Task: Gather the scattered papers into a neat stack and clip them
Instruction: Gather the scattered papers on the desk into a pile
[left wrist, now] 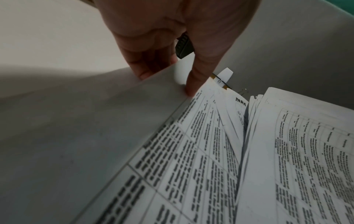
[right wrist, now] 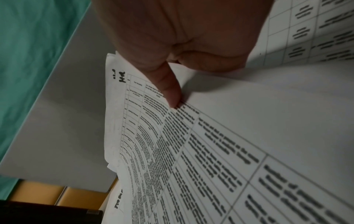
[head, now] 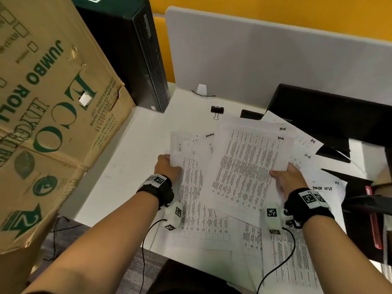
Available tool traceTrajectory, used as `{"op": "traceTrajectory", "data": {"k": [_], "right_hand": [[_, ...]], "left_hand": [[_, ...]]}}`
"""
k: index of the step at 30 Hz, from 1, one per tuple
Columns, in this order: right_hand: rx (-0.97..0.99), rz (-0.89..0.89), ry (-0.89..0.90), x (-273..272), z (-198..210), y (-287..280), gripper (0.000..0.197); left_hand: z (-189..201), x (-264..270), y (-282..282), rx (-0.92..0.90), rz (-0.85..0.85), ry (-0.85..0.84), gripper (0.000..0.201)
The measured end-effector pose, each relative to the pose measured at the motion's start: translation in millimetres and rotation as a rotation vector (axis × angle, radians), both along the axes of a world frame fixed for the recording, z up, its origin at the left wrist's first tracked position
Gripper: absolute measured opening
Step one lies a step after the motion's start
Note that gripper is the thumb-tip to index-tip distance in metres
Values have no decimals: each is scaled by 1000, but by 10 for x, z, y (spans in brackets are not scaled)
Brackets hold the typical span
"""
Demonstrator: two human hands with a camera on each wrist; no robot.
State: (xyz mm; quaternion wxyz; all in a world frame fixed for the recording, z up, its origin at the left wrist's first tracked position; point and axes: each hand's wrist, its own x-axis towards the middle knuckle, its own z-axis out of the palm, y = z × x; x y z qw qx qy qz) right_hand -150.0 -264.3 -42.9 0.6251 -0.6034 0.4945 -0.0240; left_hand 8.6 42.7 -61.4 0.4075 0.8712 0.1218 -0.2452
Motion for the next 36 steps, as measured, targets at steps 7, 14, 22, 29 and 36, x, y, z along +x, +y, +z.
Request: {"op": "traceTrajectory", "data": {"k": [7,14,22,29,36], "right_hand": [[18,5,-6,21,-41,15,36],[27,-5,-4,22,-83,-9,39],[21,3,0,27,-107,-61,41],[-9,31,27,66,-79,-95,40],[-22,32,25,80,-76,-78,40]], "left_hand": [[-17,-10,-4,-26,-130,-170,61],[-4,31,-114,82,-140,-154,58],[-14,52,-129,338,-278,-413,19],[-9,193,-293,-16,-161,-160,15],[83,149,-271,-45,-334,33,25]]}}
